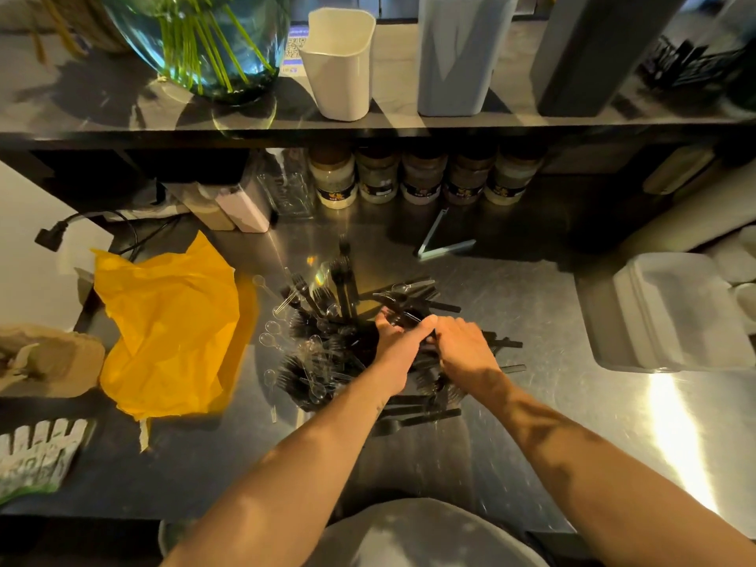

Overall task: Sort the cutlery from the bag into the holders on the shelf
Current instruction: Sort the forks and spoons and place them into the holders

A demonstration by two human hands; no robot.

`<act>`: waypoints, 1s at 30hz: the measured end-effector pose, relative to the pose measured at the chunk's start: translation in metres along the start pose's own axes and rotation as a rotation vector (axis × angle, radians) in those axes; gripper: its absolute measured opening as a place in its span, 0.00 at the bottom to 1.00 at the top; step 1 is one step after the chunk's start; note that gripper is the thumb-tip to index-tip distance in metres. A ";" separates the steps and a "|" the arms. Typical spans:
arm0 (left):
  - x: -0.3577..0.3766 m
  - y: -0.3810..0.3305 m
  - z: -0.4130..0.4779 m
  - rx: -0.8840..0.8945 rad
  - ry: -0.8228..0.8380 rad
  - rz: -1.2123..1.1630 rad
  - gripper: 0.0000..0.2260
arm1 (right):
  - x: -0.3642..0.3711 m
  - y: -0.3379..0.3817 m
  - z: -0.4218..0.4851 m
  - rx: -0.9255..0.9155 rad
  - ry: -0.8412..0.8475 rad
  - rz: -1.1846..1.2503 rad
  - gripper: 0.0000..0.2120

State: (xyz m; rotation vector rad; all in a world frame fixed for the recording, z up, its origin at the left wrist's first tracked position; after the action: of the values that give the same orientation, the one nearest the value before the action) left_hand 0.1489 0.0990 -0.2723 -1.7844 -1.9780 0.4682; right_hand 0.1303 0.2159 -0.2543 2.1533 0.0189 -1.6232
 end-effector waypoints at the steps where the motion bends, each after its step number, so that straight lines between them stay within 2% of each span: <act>1: 0.003 -0.002 -0.001 0.007 -0.022 0.001 0.49 | -0.004 0.003 0.000 0.003 0.006 0.010 0.16; 3: 0.010 -0.003 0.000 0.006 -0.053 -0.015 0.47 | -0.009 0.006 -0.001 0.028 0.038 0.017 0.18; 5: 0.019 -0.001 0.005 -0.005 -0.035 -0.075 0.53 | -0.005 0.007 -0.003 0.053 0.093 0.033 0.21; 7: 0.024 0.002 0.012 -0.001 -0.028 -0.104 0.53 | -0.005 0.009 -0.006 0.048 0.103 0.036 0.21; 12: 0.024 0.002 0.008 0.005 -0.137 -0.197 0.35 | -0.016 0.014 -0.007 0.047 0.069 0.087 0.13; 16: 0.023 -0.006 -0.003 0.039 -0.214 -0.161 0.30 | -0.016 0.010 -0.008 0.105 0.064 0.172 0.14; 19: 0.022 -0.011 -0.006 0.076 -0.251 -0.153 0.27 | -0.020 0.005 -0.010 0.135 0.044 0.324 0.13; 24: 0.021 -0.021 -0.005 0.108 -0.298 -0.167 0.30 | -0.025 -0.007 -0.014 0.208 -0.050 0.666 0.16; 27: 0.021 -0.026 -0.009 0.098 -0.292 -0.202 0.30 | -0.035 -0.009 -0.014 0.184 -0.127 0.562 0.16; 30: 0.018 -0.030 -0.011 0.080 -0.281 -0.249 0.24 | -0.046 -0.008 -0.017 0.166 -0.162 0.386 0.18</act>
State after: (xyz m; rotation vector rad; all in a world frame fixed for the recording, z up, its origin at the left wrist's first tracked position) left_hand 0.1277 0.1127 -0.2452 -1.4615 -2.2980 0.7356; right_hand 0.1295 0.2410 -0.2117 1.9776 -0.5635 -1.6036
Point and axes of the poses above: each hand's wrist, its own z-axis towards the middle knuckle, its own x-axis out of the palm, y = z × x, the point moved 9 cm from there along z, towards the middle knuckle, and after that the axes turned 8 degrees about -x, right-handed, at the moved point
